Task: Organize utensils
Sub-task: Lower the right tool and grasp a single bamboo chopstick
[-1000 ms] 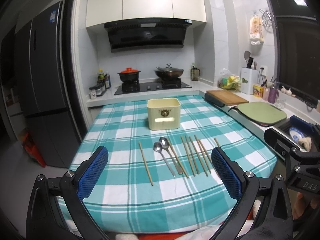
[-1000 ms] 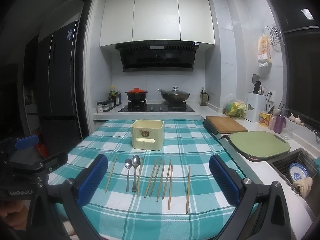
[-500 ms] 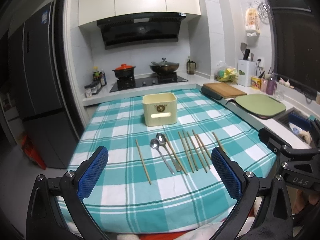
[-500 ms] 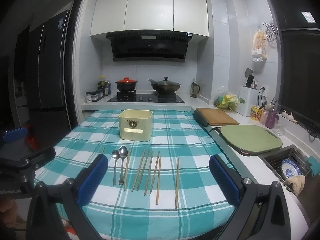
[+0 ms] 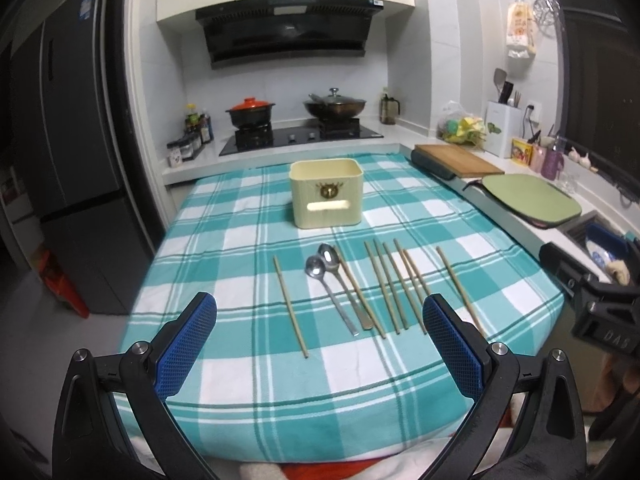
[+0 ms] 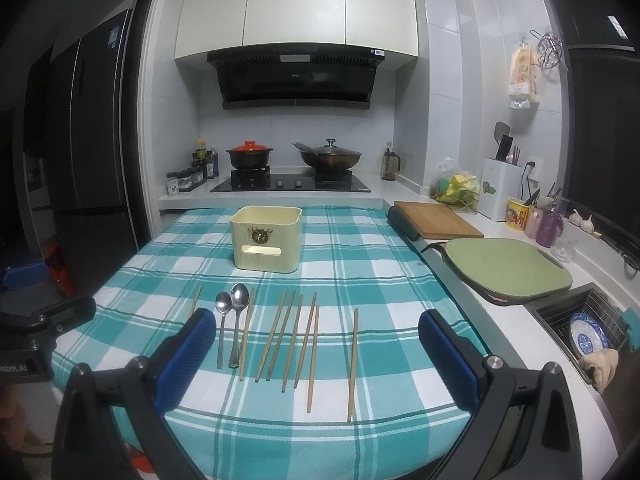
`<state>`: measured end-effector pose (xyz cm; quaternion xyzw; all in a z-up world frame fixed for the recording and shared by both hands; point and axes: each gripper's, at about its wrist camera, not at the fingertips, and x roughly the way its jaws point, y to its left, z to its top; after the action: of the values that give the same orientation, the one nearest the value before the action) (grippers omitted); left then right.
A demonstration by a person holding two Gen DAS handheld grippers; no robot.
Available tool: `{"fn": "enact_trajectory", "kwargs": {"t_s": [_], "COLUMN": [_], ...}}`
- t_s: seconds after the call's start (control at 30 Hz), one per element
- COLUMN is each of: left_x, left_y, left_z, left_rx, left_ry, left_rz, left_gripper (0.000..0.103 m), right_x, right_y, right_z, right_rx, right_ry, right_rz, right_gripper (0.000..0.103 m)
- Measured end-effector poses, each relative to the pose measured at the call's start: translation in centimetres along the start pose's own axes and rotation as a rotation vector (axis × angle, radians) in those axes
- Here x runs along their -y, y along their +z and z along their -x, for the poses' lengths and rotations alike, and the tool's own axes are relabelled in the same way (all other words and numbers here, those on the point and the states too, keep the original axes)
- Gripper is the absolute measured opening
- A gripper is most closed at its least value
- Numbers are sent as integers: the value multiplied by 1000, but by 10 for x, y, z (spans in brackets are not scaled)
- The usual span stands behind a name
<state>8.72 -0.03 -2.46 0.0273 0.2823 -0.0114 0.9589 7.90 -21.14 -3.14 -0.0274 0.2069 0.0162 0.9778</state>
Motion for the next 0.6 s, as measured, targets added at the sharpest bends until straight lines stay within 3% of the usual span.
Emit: {"fn": "enact_trajectory", "kwargs": {"t_s": [0.23, 0.6], "left_x": [-19, -51], "left_y": [-4, -33], "left_z": [-32, -129], "left_rx": [-33, -223], "left_ry": [-44, 10], "left_rz": [45, 141], "left_gripper": [103, 103], "right_x": [19, 50], "right_y": [-2, -26], "right_z": [-21, -107], "right_rx": [13, -161], "right_ry": [-20, 32], "right_rz": [-39, -67], "right_gripper": [103, 103]}}
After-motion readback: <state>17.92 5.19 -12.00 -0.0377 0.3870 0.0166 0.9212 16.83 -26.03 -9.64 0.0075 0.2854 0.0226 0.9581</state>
